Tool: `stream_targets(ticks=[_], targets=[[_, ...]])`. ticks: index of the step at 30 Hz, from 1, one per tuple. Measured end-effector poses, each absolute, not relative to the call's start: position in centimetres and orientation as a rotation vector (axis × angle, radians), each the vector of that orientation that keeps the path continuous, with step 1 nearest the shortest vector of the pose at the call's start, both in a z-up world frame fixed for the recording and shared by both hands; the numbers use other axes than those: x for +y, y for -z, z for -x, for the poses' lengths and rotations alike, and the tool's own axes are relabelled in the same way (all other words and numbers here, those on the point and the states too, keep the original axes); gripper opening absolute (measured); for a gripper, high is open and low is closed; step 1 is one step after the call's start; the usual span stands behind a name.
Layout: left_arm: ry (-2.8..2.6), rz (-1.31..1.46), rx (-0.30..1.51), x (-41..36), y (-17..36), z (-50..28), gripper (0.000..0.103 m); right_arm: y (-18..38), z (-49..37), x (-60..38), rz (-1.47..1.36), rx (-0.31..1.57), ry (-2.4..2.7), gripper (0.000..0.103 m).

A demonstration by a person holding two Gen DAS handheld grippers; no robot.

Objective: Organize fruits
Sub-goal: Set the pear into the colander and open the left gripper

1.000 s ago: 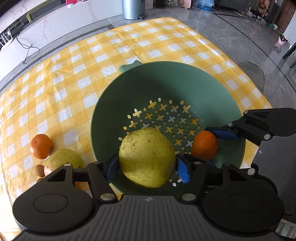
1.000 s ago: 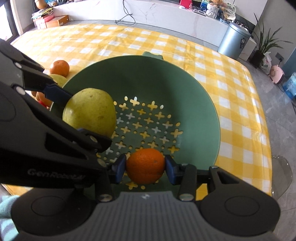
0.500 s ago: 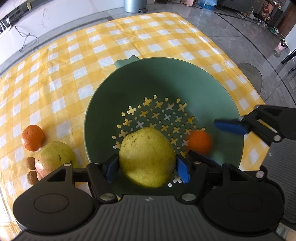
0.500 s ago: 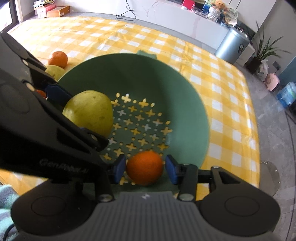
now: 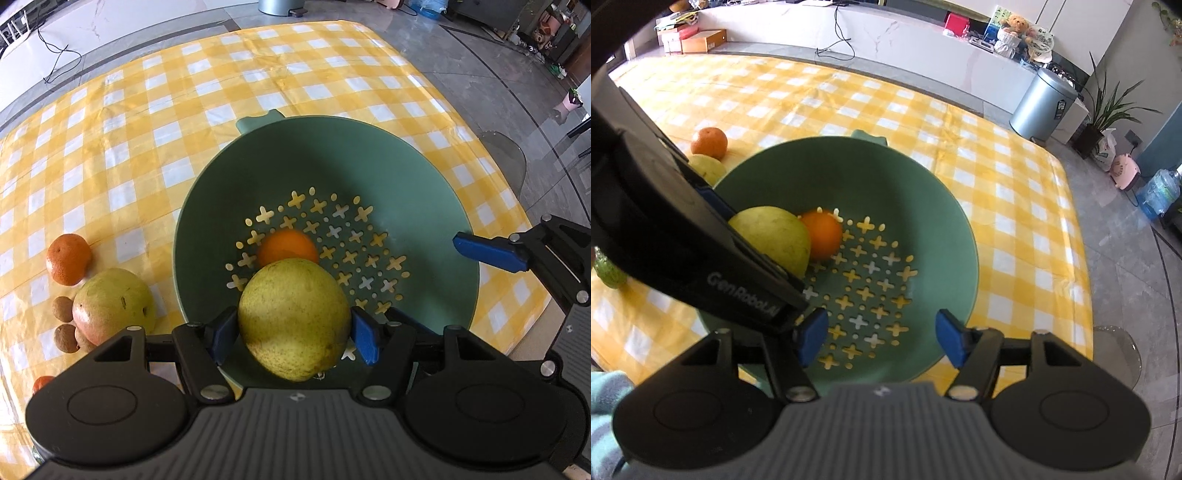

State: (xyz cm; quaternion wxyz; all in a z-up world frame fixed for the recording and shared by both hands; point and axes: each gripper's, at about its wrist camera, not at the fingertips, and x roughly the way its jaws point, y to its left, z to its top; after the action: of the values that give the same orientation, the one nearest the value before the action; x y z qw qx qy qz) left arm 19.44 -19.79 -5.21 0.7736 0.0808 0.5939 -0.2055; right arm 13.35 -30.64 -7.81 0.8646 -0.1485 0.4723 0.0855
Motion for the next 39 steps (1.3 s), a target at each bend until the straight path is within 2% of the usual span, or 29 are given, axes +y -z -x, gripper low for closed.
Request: stream_targets(ticks=[15, 26, 29, 39], targets=[[0.458, -0.123, 1.311, -19.3, 4.3, -19.8, 0.074, 6.9, -12.3, -32.0, 0.193, 0.968, -0.18, 0.067], [0.474, -0.126, 1.343, -20.0, 5.6, -19.6, 0.074, 7.2, -11.9, -32.8, 0.173, 0.965, -0.179, 0.072], [0.499, -0.072, 1.32, -19.7, 4.8, -19.8, 0.067, 7.5, -11.7, -33.2, 0.155, 0.973, -0.182, 0.072], [0.537, -0.005, 1.241, -18.6, 2.4, -19.6, 0.07, 7.4, -10.9, -33.5, 0.106, 0.958, -0.193, 0.072]])
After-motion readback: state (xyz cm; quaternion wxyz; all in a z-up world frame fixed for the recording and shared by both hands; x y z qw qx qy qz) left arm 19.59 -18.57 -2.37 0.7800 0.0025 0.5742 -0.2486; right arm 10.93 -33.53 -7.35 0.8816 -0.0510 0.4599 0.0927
